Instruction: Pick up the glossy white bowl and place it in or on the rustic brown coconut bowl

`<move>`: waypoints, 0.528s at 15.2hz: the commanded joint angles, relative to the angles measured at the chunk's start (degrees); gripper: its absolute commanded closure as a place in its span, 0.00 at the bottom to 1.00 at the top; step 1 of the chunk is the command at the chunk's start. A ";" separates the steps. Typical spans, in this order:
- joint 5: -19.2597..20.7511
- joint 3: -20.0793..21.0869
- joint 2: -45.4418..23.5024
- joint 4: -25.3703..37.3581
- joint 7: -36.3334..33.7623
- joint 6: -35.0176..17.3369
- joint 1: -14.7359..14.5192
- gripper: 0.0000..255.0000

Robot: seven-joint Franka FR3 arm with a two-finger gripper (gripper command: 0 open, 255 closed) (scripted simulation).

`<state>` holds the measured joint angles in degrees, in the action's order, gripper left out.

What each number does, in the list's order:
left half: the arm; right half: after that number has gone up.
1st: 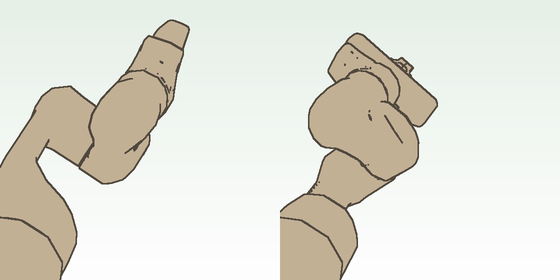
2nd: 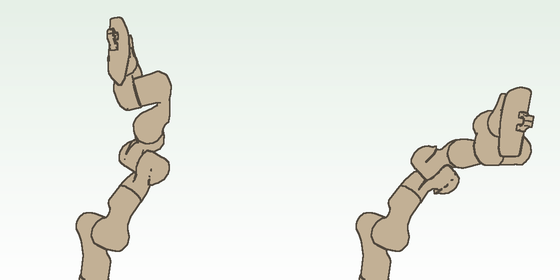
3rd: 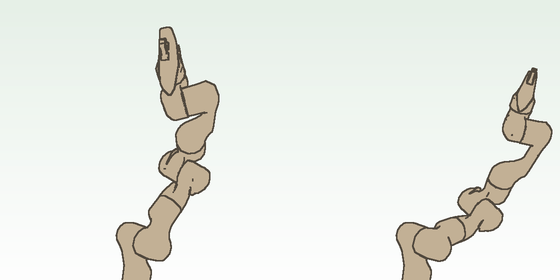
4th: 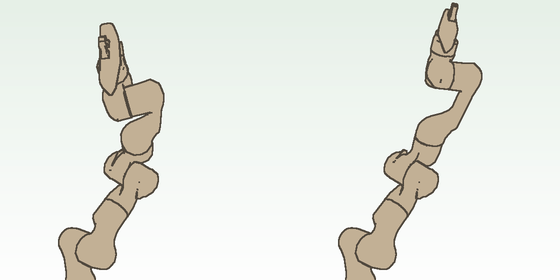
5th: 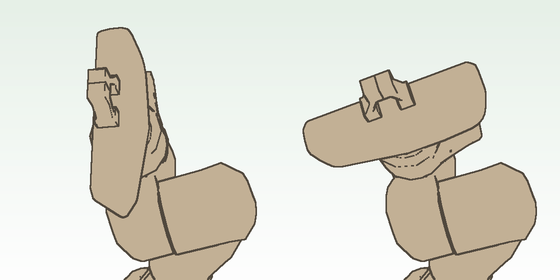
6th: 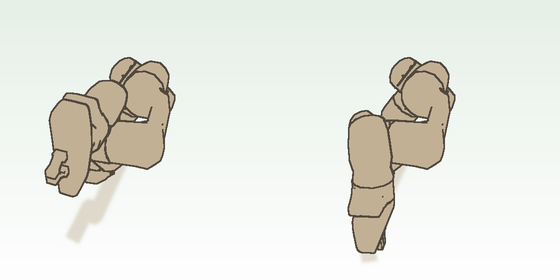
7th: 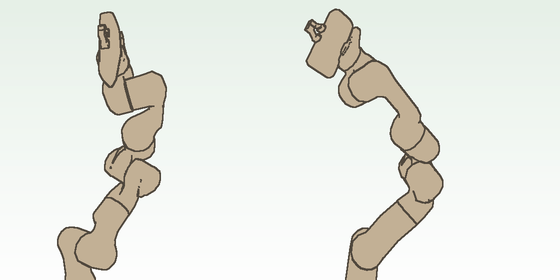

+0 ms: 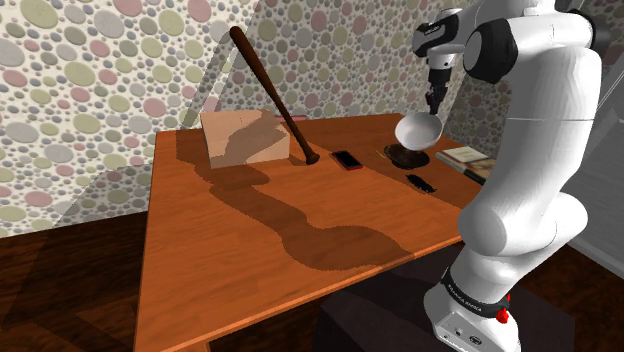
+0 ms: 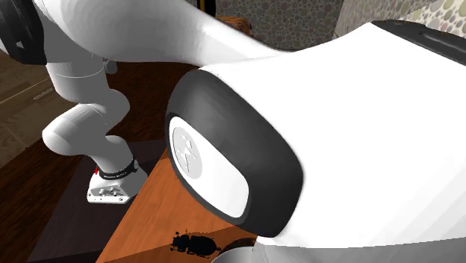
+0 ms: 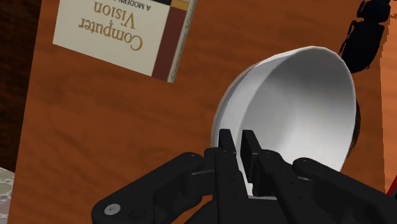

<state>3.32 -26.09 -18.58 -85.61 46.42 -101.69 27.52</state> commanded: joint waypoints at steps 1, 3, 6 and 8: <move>-0.08 0.03 -0.21 -1.34 -0.07 -1.59 0.05 1.00; -0.09 0.07 -0.32 -2.73 -0.25 -3.06 0.00 1.00; -0.15 0.15 -0.59 -4.67 -0.50 -5.24 -0.04 1.00; -0.22 0.21 -0.84 -5.88 -0.65 -6.67 -0.05 1.00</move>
<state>3.11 -25.89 -19.36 -90.82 45.84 -107.58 27.48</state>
